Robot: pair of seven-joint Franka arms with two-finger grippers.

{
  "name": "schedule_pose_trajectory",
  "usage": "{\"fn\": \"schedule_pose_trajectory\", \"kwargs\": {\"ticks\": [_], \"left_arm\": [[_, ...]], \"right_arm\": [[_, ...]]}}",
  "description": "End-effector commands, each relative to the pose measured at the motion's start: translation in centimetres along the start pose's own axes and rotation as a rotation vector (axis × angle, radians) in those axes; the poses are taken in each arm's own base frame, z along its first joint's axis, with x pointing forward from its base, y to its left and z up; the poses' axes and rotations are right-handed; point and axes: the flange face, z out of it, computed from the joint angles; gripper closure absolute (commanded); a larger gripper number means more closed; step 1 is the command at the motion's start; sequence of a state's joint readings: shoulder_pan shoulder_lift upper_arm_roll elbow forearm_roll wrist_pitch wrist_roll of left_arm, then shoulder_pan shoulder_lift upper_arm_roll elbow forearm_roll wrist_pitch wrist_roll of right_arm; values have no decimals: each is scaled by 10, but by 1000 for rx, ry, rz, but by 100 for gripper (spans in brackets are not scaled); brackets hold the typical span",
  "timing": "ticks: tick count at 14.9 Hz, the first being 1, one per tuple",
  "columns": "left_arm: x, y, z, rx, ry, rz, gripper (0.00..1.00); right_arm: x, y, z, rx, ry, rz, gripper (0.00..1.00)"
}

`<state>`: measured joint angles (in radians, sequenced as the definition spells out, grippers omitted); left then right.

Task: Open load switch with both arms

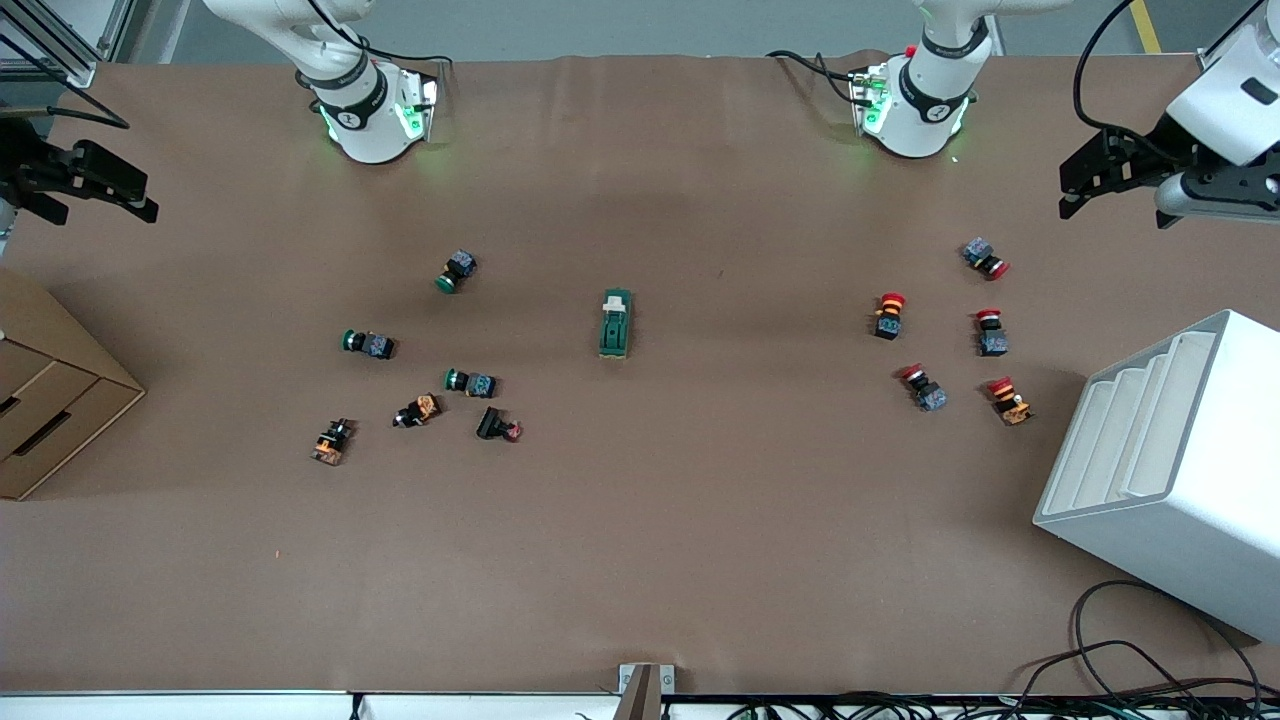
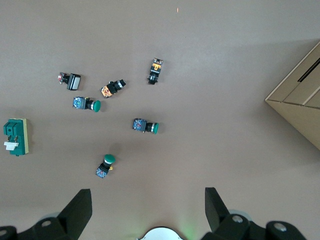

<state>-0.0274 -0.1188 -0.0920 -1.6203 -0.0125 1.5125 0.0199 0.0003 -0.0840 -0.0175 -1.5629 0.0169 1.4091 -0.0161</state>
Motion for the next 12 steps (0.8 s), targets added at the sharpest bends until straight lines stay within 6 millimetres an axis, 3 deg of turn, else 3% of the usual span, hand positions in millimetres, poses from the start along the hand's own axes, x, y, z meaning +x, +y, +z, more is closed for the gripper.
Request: {"fn": "schedule_pose_trajectory", "kwargs": {"ticks": [1,8,12], "left_arm": [[-8,1,-7,-20,21,-9,0],[9,-6,-13,-16,39,-17,0],[8,-6,-12,-13,29,-18,0]], "right_arm": [[-9,-2,-1,-3,-5,10,0],[-10,-2,0,-6,-16,8,0],[-10,-3,0,-7,-16,6,0]]}}
